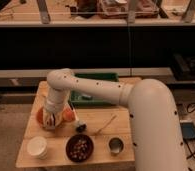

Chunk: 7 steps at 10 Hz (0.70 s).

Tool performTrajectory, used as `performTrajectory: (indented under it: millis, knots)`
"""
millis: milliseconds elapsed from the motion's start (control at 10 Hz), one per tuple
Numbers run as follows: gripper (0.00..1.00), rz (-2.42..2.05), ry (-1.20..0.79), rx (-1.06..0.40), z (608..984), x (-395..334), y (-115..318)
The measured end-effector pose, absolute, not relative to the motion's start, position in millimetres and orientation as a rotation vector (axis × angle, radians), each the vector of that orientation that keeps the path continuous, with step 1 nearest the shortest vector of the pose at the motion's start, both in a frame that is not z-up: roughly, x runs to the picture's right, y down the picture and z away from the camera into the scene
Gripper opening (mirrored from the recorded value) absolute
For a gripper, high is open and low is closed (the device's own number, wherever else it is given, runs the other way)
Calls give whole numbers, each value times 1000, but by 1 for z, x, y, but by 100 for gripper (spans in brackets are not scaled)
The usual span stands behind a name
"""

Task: Wipe red bowl with eraser

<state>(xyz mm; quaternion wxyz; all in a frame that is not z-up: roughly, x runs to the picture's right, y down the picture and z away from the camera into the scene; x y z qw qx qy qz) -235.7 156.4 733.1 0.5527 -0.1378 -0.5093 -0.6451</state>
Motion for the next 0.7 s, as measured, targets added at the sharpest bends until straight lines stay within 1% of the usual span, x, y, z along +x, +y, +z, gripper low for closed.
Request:
performTrajectory:
  millis: [300,600,700]
  knots:
    - [9,-1463,-1154,-315,738,-201,143]
    - [9,-1461,-1155,-280,744,-207,126]
    - [9,-1486,-1176,-240,743,-222,121]
